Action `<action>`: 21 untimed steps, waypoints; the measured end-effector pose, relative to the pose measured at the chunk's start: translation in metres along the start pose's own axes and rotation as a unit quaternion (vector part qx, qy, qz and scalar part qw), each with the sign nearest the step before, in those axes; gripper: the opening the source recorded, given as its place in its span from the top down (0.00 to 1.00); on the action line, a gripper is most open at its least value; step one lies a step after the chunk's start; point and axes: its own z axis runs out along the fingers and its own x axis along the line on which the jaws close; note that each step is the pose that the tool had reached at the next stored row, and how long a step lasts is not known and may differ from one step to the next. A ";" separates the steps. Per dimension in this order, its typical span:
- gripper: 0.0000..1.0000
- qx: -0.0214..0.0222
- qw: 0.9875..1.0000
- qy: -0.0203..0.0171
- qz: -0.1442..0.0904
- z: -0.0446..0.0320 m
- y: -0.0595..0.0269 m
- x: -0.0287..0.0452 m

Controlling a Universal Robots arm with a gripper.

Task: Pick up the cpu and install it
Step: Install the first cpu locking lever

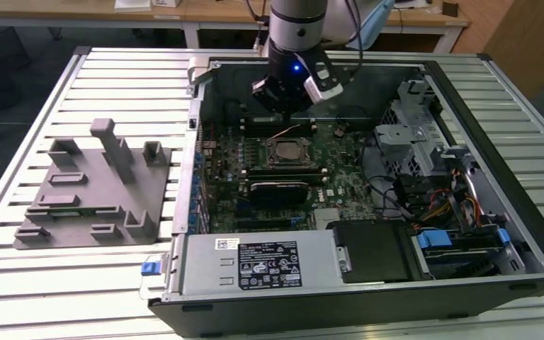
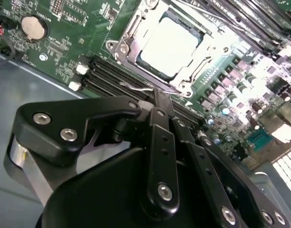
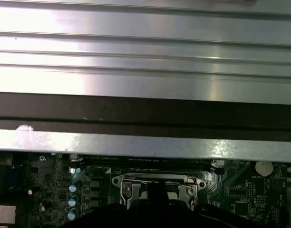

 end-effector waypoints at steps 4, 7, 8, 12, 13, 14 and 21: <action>0.89 0.000 1.000 0.000 0.000 0.0028 0.0001 -0.0046; 0.89 0.000 1.000 0.000 0.000 0.0055 0.0003 -0.0053; 0.89 0.000 1.000 0.000 0.000 0.0061 0.0005 -0.0055; 0.89 0.000 1.000 0.000 0.000 0.0081 0.0018 -0.0068; 0.89 0.000 1.000 0.000 0.000 0.0084 0.0019 -0.0072; 0.89 0.000 1.000 0.000 0.000 0.0086 0.0018 -0.0074; 0.89 0.000 1.000 0.000 0.000 0.0102 0.0020 -0.0077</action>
